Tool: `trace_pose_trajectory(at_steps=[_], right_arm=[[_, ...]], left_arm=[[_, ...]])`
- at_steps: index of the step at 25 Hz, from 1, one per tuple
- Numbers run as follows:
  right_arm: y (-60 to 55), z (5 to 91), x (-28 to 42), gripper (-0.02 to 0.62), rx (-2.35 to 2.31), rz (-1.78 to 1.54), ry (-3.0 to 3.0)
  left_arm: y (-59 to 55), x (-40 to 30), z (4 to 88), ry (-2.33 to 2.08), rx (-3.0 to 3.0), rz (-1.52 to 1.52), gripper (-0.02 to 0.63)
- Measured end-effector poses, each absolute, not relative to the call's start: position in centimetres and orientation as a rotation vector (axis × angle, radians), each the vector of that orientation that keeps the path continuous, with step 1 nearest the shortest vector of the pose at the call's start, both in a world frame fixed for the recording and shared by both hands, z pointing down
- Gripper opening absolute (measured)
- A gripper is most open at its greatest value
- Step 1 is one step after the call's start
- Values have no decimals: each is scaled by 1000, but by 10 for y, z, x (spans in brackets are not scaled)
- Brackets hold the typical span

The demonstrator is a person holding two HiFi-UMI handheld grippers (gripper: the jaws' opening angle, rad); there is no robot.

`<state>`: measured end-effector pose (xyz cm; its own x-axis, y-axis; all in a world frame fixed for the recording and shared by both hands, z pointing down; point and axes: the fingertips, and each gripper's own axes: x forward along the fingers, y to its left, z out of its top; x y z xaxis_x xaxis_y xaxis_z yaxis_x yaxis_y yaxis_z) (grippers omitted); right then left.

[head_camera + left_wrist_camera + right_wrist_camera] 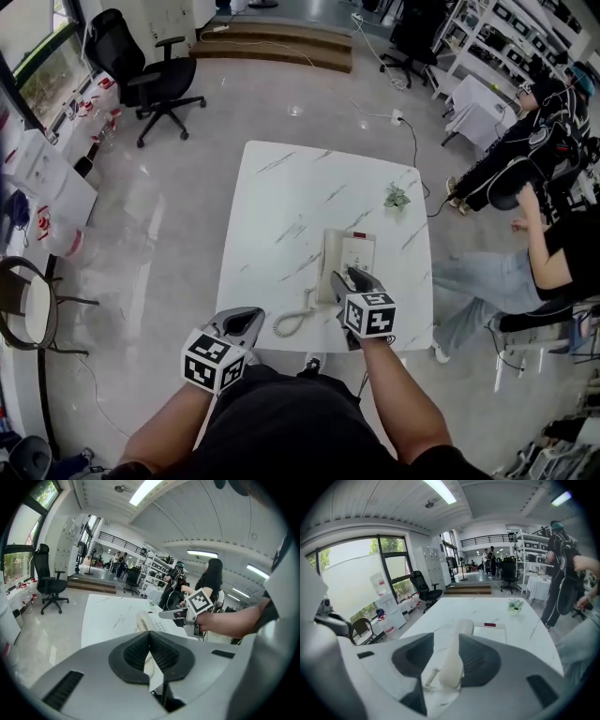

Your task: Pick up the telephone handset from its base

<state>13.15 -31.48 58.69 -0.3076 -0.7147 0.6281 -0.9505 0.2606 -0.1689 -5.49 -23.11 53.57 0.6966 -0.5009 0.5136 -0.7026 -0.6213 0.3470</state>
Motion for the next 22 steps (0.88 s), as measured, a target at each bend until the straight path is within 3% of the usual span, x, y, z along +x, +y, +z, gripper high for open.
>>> trace_pose_trajectory(at_steps=[8,12,22], right_arm=[[-350,628,136,156,1559,738,-1967],[-355,648,135,225,1536,784,-1914],[-366,676,139,225,1531,878,-1789]], left_arm=[[-223,-75,542,-983,2321,513,2],[-221,-80,543,-1002,2308,518,2],[-219,-83,542,-1024,2290,517,2]])
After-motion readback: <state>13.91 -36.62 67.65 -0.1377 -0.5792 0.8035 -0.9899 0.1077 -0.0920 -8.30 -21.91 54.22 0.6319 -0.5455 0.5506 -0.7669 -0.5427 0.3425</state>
